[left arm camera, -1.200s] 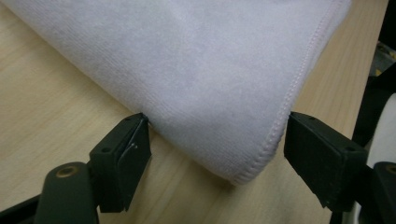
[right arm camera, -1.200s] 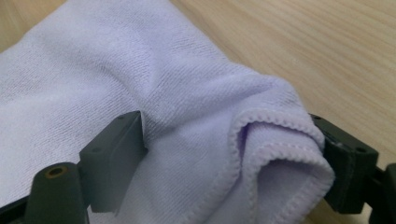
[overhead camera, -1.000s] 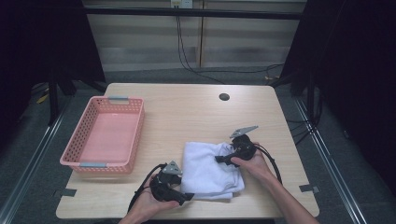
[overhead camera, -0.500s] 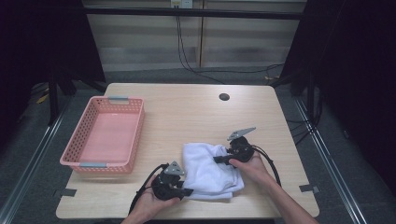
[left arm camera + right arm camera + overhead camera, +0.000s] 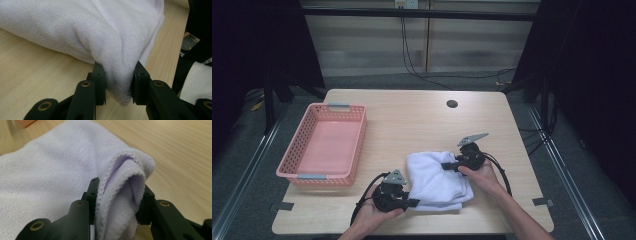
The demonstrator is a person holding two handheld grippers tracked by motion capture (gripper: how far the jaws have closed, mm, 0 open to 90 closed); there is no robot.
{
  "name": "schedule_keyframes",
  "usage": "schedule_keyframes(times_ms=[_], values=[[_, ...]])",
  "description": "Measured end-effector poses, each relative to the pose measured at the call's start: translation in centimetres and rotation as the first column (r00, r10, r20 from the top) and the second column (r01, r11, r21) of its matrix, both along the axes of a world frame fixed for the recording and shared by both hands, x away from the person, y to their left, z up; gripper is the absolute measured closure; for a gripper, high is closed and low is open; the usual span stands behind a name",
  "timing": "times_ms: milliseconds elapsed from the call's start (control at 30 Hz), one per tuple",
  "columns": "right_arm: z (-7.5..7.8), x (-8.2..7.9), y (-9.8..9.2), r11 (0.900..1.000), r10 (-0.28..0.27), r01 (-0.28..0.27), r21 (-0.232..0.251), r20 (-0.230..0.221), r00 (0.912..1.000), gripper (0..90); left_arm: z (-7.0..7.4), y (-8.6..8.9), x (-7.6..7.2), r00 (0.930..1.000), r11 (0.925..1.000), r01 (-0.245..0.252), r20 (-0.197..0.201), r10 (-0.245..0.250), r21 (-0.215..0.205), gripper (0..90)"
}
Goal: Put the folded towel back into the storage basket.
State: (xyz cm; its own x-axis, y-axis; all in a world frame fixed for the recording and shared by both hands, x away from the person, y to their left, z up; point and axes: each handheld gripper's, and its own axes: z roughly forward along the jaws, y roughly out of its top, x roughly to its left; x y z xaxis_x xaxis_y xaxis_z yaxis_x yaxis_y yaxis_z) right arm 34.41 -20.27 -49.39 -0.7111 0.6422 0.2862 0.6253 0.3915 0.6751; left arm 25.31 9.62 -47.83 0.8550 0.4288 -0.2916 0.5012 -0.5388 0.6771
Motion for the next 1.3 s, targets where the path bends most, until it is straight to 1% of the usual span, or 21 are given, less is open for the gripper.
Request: schedule_keyframes(times_ms=[33,100,133,167,267,300,333,467,533,567,733,800,867,900,967,1033,1067,1133,1200,1300], values=[[0.0,0.1,0.0,1.000,-0.001,0.001,0.005,0.001,1.0000,63.4,0.1,0.0,0.1,1.0000,1.0000,-0.007,0.000,0.007,-0.005,69.8],[0.3,0.2,-0.1,1.000,-0.011,0.011,-0.001,0.010,0.9999,63.5,0.2,0.0,0.3,1.0000,1.0000,-0.001,0.009,0.001,-0.007,70.1],[0.4,0.2,-0.1,1.000,-0.015,0.015,0.003,0.012,0.9998,63.5,0.3,0.0,0.4,1.0000,0.9997,-0.007,0.004,0.007,-0.022,70.3],[0.4,0.2,-0.2,1.000,-0.019,0.019,0.006,0.014,0.9997,63.5,0.4,0.1,0.5,1.0000,0.9997,-0.007,0.002,0.007,-0.022,70.3],[0.7,0.2,-0.6,0.999,-0.033,0.033,0.019,0.012,0.9994,63.5,0.8,0.1,0.7,0.9997,0.9987,-0.022,0.005,0.022,-0.047,70.4],[0.8,0.2,-0.6,0.999,-0.036,0.036,0.028,0.012,0.9993,63.5,1.1,0.1,0.8,0.9998,0.9987,-0.018,0.009,0.019,-0.048,70.4],[0.9,0.3,-0.7,0.999,-0.038,0.038,0.027,0.013,0.9992,63.5,1.3,0.1,0.9,0.9997,0.9979,-0.020,0.011,0.020,-0.061,70.4],[1.9,0.6,-0.9,0.998,-0.049,0.048,0.032,0.033,0.9983,63.7,2.2,0.1,1.4,0.9986,0.9961,-0.035,0.037,0.038,-0.081,70.5],[2.6,0.9,-1.1,0.997,-0.056,0.054,0.049,0.045,0.9974,64.1,2.8,0.2,1.7,0.9980,0.9942,-0.037,0.047,0.042,-0.101,70.5],[3.0,1.0,-1.2,0.997,-0.055,0.053,0.055,0.050,0.9972,64.3,3.0,0.2,1.8,0.9974,0.9941,-0.041,0.054,0.047,-0.101,70.6],[4.2,1.3,-1.6,0.996,-0.062,0.058,0.071,0.062,0.9961,64.9,3.7,0.4,2.6,0.9974,0.9901,-0.047,0.048,0.054,-0.132,70.9],[4.7,1.6,-1.7,0.995,-0.065,0.060,0.075,0.066,0.9957,65.0,4.1,0.4,2.8,0.9964,0.9906,-0.046,0.064,0.055,-0.129,70.9],[5.0,1.9,-1.7,0.995,-0.066,0.061,0.079,0.069,0.9955,65.0,4.7,0.5,2.9,0.9956,0.9890,-0.044,0.076,0.055,-0.141,71.0],[5.2,2.0,-1.7,0.995,-0.064,0.058,0.083,0.069,0.9956,65.1,5.0,0.6,3.0,0.9953,0.9877,-0.046,0.077,0.058,-0.150,71.0],[5.6,2.2,-1.5,0.995,-0.059,0.053,0.082,0.075,0.9954,65.3,5.4,0.8,3.1,0.9944,0.9866,-0.054,0.082,0.067,-0.154,71.0],[6.0,2.4,-1.4,0.995,-0.058,0.052,0.083,0.078,0.9953,65.3,5.6,1.0,3.2,0.9937,0.9859,-0.068,0.077,0.081,-0.153,71.0],[6.2,2.4,-1.3,0.994,-0.062,0.055,0.093,0.078,0.9950,65.3,5.7,1.2,3.3,0.9934,0.9853,-0.069,0.080,0.082,-0.156,71.0],[6.5,2.5,-1.2,0.994,-0.061,0.053,0.099,0.079,0.9950,65.3,5.8,1.5,3.3,0.9934,0.9844,-0.072,0.076,0.085,-0.160,71.1],[7.0,2.6,-0.9,0.995,-0.055,0.047,0.089,0.085,0.9949,65.3,6.0,1.9,3.4,0.9930,0.9824,-0.073,0.079,0.088,-0.172,71.1],[7.6,2.9,-0.4,0.995,-0.048,0.039,0.096,0.094,0.9944,65.3,6.3,2.4,3.5,0.9909,0.9805,-0.087,0.086,0.103,-0.177,71.0]])
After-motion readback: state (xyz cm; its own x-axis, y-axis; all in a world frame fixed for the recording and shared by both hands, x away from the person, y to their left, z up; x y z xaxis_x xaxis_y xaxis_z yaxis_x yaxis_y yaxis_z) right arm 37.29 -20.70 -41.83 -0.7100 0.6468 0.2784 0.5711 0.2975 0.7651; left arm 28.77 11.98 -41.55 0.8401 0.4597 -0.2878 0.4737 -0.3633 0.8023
